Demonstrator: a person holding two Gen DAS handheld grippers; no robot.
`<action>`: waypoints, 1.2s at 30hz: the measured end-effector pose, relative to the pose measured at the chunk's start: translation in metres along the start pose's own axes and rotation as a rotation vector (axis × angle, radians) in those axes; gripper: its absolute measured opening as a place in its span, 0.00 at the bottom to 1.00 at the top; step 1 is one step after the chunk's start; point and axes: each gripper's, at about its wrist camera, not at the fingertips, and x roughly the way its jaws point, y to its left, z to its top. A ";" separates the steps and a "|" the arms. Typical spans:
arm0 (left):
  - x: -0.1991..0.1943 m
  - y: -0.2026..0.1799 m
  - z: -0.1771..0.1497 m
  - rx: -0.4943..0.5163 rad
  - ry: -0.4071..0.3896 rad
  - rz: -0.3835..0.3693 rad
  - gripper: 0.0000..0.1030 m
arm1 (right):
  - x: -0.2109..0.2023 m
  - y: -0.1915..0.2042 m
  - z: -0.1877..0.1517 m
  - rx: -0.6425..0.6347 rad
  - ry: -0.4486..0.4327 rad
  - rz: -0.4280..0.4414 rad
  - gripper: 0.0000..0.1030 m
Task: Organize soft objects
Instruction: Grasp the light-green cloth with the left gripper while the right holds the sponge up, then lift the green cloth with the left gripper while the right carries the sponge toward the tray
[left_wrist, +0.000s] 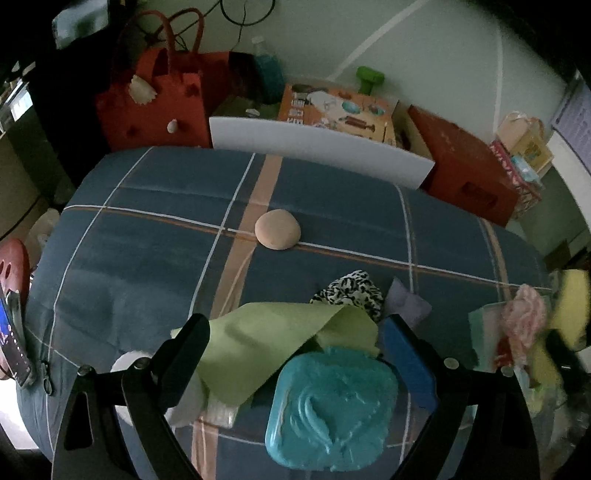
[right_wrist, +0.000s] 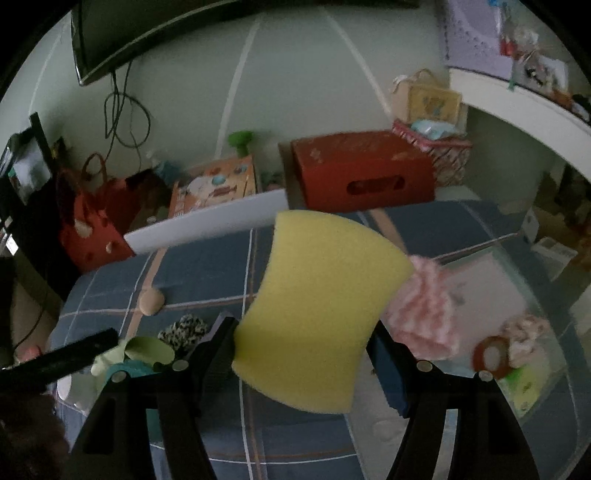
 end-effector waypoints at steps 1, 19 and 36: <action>0.006 -0.001 0.000 -0.002 0.011 0.003 0.91 | -0.004 0.000 0.001 0.001 -0.013 -0.003 0.70; 0.037 0.015 -0.001 -0.061 0.053 -0.002 0.11 | -0.006 0.003 -0.001 -0.009 -0.009 0.009 0.70; -0.009 0.036 0.008 -0.165 -0.131 -0.120 0.06 | -0.005 0.000 -0.004 -0.010 -0.005 0.009 0.70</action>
